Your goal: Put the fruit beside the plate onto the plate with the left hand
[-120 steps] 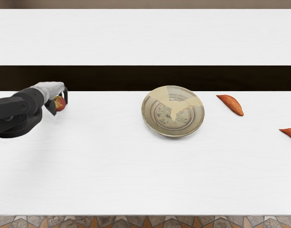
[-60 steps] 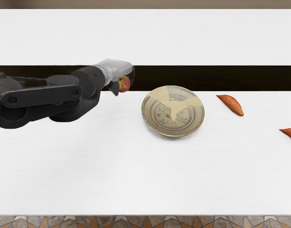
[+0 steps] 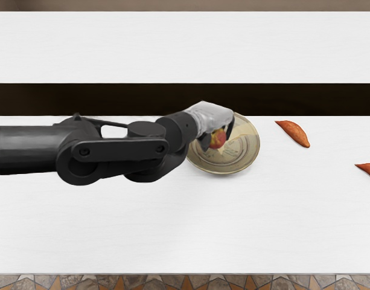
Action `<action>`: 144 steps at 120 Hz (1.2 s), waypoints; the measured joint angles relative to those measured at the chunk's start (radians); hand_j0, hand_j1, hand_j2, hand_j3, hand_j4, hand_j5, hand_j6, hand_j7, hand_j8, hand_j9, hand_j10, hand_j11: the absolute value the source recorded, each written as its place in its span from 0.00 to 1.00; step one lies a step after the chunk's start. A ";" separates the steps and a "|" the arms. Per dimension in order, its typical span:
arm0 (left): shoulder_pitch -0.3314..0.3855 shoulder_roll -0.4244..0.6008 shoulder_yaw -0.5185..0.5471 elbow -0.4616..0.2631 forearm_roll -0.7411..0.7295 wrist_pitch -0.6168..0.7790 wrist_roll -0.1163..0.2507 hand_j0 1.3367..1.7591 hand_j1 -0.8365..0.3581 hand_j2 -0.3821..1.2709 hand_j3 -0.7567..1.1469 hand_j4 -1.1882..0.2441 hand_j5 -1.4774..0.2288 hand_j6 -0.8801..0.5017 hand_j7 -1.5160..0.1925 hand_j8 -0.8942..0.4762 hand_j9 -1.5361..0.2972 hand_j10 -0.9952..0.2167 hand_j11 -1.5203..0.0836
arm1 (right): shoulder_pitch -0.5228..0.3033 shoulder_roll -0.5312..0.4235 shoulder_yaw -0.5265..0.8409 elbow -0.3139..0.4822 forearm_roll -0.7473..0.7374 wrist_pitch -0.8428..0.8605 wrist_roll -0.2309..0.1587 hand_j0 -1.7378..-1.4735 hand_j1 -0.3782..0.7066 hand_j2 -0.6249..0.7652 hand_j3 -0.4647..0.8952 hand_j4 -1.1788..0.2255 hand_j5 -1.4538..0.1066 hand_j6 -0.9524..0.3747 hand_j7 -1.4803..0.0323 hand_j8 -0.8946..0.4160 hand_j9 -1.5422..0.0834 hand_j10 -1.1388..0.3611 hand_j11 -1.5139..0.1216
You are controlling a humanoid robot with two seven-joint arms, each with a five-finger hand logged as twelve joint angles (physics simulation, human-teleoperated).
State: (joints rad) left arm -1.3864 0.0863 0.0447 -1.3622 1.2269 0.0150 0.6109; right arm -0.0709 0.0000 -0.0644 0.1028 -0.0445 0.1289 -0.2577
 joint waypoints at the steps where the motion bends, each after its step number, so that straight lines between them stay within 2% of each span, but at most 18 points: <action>1: 0.005 -0.009 0.000 0.007 0.004 0.001 0.000 0.74 0.41 0.42 0.40 0.44 0.25 0.39 0.26 0.35 0.26 0.19 0.29 | 0.000 0.000 0.000 0.000 0.000 0.000 0.000 0.30 0.03 0.45 0.34 0.84 0.93 0.72 0.98 0.68 0.95 0.76 0.93; 9: 0.015 -0.078 0.003 0.069 0.021 0.016 0.000 0.74 0.42 0.43 0.40 0.42 0.24 0.38 0.26 0.35 0.26 0.19 0.29 | 0.000 0.000 0.000 0.000 0.000 0.000 0.000 0.30 0.03 0.45 0.34 0.84 0.93 0.72 0.98 0.68 0.95 0.76 0.93; 20: 0.020 -0.086 0.010 0.154 0.037 0.038 0.000 0.74 0.42 0.42 0.40 0.43 0.24 0.38 0.26 0.36 0.27 0.19 0.29 | 0.000 0.000 0.000 0.000 0.000 0.000 0.000 0.30 0.03 0.45 0.34 0.84 0.93 0.72 0.98 0.68 0.95 0.76 0.93; 30: 0.036 -0.086 0.021 0.202 0.046 0.052 0.001 0.74 0.42 0.42 0.40 0.43 0.24 0.39 0.25 0.36 0.27 0.19 0.29 | 0.000 0.000 0.000 0.000 0.000 0.000 0.000 0.30 0.03 0.45 0.34 0.84 0.93 0.72 0.98 0.68 0.95 0.76 0.93; 36: 0.048 -0.086 0.027 0.223 0.046 0.056 0.000 0.74 0.42 0.44 0.40 0.43 0.24 0.39 0.25 0.35 0.27 0.20 0.29 | 0.000 0.000 0.000 0.000 0.000 0.000 0.000 0.30 0.03 0.45 0.34 0.84 0.93 0.72 0.98 0.68 0.95 0.76 0.93; 60: 0.050 -0.086 0.057 0.257 0.049 0.070 -0.003 0.74 0.44 0.42 0.40 0.41 0.26 0.36 0.27 0.33 0.28 0.21 0.31 | 0.000 0.000 0.000 0.000 0.000 0.000 0.000 0.30 0.03 0.45 0.34 0.84 0.93 0.72 0.98 0.68 0.95 0.76 0.93; 64: 0.049 -0.086 0.058 0.259 0.049 0.072 -0.003 0.74 0.45 0.41 0.40 0.39 0.29 0.35 0.30 0.32 0.31 0.24 0.34 | 0.000 0.000 0.000 0.000 0.000 0.000 0.000 0.30 0.03 0.45 0.34 0.84 0.93 0.72 0.98 0.68 0.95 0.76 0.93; 75: 0.064 -0.086 0.048 0.262 0.042 0.080 -0.002 0.75 0.59 0.35 0.40 0.51 0.45 0.41 0.47 0.40 0.46 0.40 0.51 | 0.000 0.000 0.000 0.000 0.000 0.000 0.000 0.30 0.03 0.45 0.34 0.84 0.93 0.72 0.98 0.68 0.95 0.76 0.93; 85: 0.063 -0.086 0.035 0.258 0.037 0.083 -0.001 0.75 0.68 0.32 0.40 0.59 0.56 0.46 0.58 0.45 0.56 0.51 0.63 | 0.000 0.000 0.000 0.000 0.000 0.000 0.000 0.30 0.03 0.45 0.34 0.84 0.93 0.72 0.98 0.68 0.95 0.76 0.93; 90: 0.059 -0.086 0.025 0.240 0.035 0.082 -0.001 0.75 0.72 0.30 0.40 0.62 0.60 0.47 0.62 0.48 0.59 0.55 0.67 | 0.000 0.000 0.000 0.000 0.000 0.000 0.000 0.30 0.03 0.45 0.34 0.84 0.93 0.72 0.98 0.68 0.95 0.76 0.93; 97: 0.055 0.005 -0.005 0.161 0.026 0.079 -0.001 0.76 0.76 0.29 0.40 0.65 0.65 0.50 0.67 0.50 0.64 0.60 0.72 | 0.000 0.000 0.000 0.000 0.000 0.000 0.000 0.30 0.03 0.45 0.34 0.84 0.93 0.72 0.98 0.68 0.95 0.76 0.93; 106: 0.055 0.041 -0.042 0.079 0.006 0.071 0.000 0.76 0.80 0.28 0.40 0.68 0.69 0.52 0.71 0.52 0.68 0.64 0.76 | 0.000 0.000 0.000 0.000 0.000 0.000 0.000 0.30 0.03 0.45 0.34 0.84 0.93 0.72 0.98 0.68 0.95 0.76 0.93; 118: 0.064 0.218 -0.126 -0.041 -0.067 0.038 0.000 0.76 0.84 0.26 0.40 0.72 0.73 0.54 0.75 0.55 0.71 0.68 0.81 | 0.000 0.000 0.000 0.000 0.000 0.000 0.000 0.30 0.03 0.45 0.34 0.84 0.93 0.72 0.98 0.68 0.95 0.76 0.93; 128: 0.080 0.353 -0.229 -0.125 -0.226 -0.040 0.000 0.76 0.86 0.26 0.40 0.73 0.76 0.55 0.78 0.56 0.74 0.70 0.83 | 0.000 0.000 0.000 0.000 0.000 0.000 0.000 0.30 0.03 0.45 0.34 0.84 0.93 0.72 0.98 0.68 0.95 0.76 0.93; 134: 0.155 0.457 -0.307 -0.155 -0.368 -0.122 0.000 0.76 0.88 0.25 0.40 0.74 0.77 0.56 0.79 0.57 0.75 0.72 0.84 | 0.000 0.000 0.000 0.000 0.000 0.000 0.000 0.30 0.03 0.45 0.34 0.84 0.93 0.72 0.98 0.68 0.95 0.76 0.93; 144: 0.218 0.610 -0.422 -0.181 -0.611 -0.320 0.000 0.76 0.90 0.25 0.40 0.76 0.79 0.57 0.81 0.59 0.77 0.74 0.87 | 0.000 0.000 0.000 0.000 0.000 0.000 0.000 0.30 0.03 0.45 0.34 0.84 0.93 0.72 0.98 0.68 0.95 0.76 0.93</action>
State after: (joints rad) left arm -1.1688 0.6964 -0.3769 -1.5430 0.6163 -0.3054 0.6108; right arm -0.0710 0.0000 -0.0644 0.1028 -0.0445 0.1288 -0.2577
